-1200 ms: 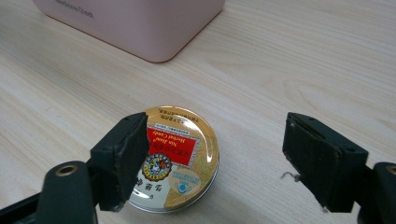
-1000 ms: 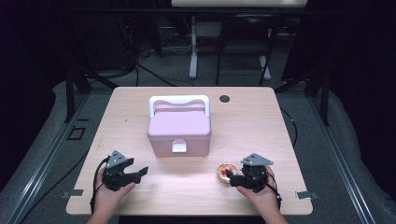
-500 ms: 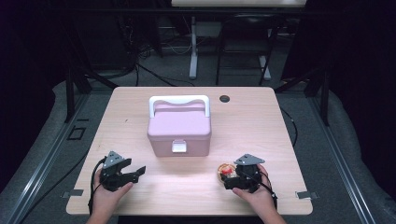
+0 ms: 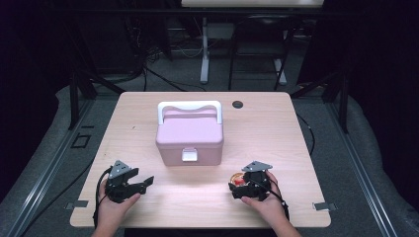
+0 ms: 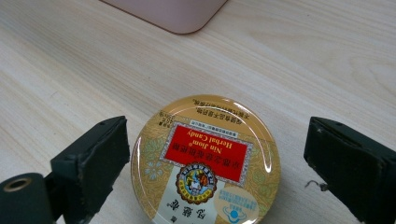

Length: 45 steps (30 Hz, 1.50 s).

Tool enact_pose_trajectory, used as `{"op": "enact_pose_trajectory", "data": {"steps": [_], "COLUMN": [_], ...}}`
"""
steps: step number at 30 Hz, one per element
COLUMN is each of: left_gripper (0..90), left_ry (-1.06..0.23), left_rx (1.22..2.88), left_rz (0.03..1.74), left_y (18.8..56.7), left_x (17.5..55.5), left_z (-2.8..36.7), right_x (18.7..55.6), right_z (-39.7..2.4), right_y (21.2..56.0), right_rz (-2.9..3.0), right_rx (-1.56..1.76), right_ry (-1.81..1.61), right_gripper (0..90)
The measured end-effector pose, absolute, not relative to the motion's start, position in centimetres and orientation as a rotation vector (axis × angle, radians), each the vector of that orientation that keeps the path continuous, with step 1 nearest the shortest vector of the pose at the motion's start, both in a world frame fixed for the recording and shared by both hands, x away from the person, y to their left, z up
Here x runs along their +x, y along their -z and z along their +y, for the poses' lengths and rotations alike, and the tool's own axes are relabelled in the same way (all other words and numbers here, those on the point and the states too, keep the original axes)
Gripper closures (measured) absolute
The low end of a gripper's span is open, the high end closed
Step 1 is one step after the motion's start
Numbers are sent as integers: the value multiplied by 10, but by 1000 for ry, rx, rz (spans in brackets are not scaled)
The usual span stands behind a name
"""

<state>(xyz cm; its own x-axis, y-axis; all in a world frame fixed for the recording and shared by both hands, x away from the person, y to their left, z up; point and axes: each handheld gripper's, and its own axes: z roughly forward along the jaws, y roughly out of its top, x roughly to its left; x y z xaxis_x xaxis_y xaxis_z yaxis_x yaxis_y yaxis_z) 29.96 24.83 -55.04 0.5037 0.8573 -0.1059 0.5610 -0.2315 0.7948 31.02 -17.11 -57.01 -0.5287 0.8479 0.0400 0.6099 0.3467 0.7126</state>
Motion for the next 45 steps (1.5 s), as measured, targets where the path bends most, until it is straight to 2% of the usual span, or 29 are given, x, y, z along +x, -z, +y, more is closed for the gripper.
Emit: {"op": "enact_pose_trajectory", "data": {"steps": [8, 18, 27, 45], "left_gripper": [294, 294, 295, 295], "left_ry": [-459, -459, -460, -452], "left_rx": [1909, 1897, 1895, 1899], "left_rz": [1182, 1187, 1184, 1170], "left_y": [549, 549, 549, 549], "left_x": [298, 297, 298, 303], "left_z": [251, 252, 252, 248], "right_x": [311, 309, 310, 320], "right_z": [-169, -170, -177, -225], "right_y": [572, 573, 572, 570], "right_rz": [2283, 2308, 2277, 2122], "right_rx": [1288, 1287, 1322, 1512], "right_ry": [-975, -1005, -991, -946], "right_gripper": [104, 198, 201, 204]}}
